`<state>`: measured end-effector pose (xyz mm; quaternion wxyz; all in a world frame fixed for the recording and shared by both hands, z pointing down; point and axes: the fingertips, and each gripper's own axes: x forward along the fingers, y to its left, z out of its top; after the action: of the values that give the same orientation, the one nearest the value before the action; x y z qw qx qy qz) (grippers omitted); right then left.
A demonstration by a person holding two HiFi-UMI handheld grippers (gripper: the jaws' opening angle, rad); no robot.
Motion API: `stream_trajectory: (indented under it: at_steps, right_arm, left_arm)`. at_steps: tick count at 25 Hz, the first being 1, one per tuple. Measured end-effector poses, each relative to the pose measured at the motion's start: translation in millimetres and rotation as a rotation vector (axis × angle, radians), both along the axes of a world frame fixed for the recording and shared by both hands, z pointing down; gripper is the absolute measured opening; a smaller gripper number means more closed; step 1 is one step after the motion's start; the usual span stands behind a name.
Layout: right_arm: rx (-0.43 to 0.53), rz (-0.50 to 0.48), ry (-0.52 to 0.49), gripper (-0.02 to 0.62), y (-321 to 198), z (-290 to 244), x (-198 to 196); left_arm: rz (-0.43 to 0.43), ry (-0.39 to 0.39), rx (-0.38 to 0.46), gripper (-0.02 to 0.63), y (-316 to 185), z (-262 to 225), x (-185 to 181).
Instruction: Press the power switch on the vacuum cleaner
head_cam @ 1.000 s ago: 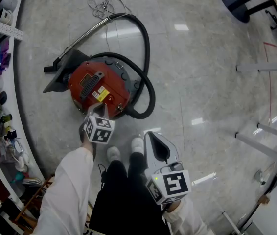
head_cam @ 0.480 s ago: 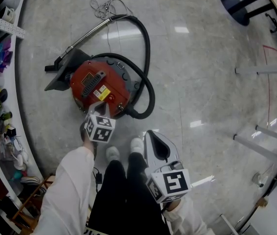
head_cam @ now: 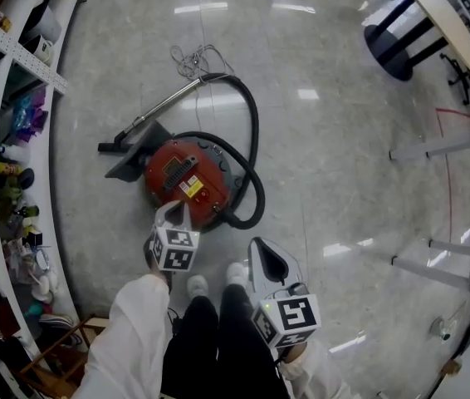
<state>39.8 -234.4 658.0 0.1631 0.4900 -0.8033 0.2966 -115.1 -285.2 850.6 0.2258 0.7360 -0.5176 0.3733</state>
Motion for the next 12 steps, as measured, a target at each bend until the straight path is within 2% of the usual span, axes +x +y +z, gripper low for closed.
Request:
stream_trajectory:
  at_steps: [12]
  right_arm:
    - [0.102,0.014,0.013,0.0,5,-74,0]
  left_arm:
    - [-0.117,0.063,0.174,0.0,21,-138,-34]
